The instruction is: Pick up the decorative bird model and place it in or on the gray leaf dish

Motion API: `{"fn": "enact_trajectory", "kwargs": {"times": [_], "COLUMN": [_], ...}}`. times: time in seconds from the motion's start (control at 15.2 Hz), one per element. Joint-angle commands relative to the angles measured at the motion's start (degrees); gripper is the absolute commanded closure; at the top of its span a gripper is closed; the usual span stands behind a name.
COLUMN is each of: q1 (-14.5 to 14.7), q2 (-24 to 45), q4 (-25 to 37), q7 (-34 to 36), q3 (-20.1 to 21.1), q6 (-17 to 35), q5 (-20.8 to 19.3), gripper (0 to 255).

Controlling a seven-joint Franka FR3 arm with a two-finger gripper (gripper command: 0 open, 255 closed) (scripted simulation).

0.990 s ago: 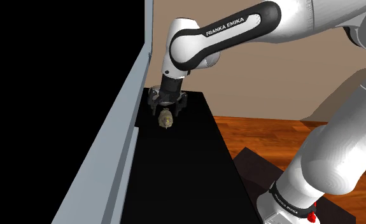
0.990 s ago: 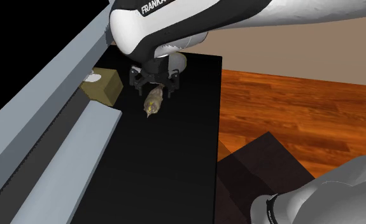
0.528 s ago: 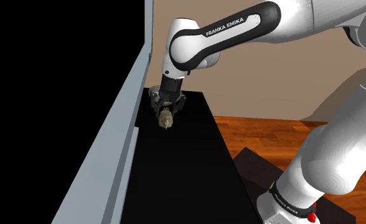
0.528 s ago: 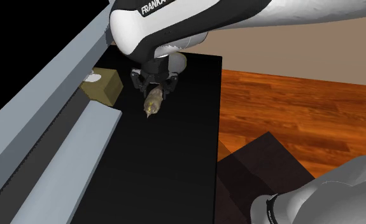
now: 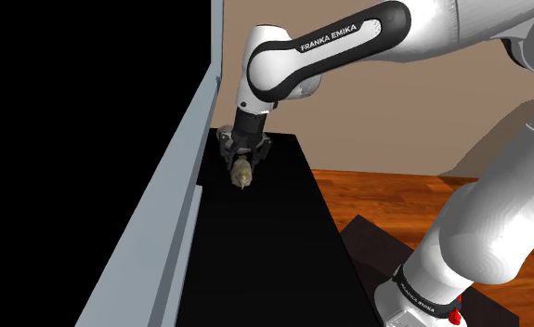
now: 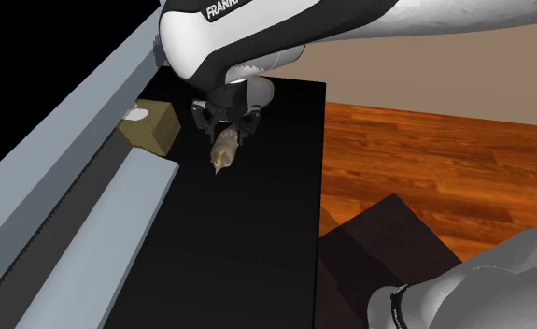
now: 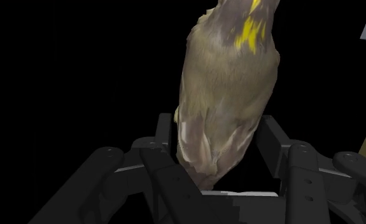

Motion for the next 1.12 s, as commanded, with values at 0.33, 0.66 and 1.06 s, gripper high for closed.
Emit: {"fn": "enact_trajectory", "kwargs": {"times": [0.33,0.66,1.06], "q1": [-0.2,-0.3,-0.4], "q2": [-1.9,-3.0,-3.9], "q4": [3.1,5.8,9.5], "q7": [0.4,0.9,1.4], "q3": [-0.3,-0.4,-0.6], "q6": [-4.9,-8.8,-13.3], "q5": [-0.1,-0.2,-0.4], "gripper": [255,255,255]}}
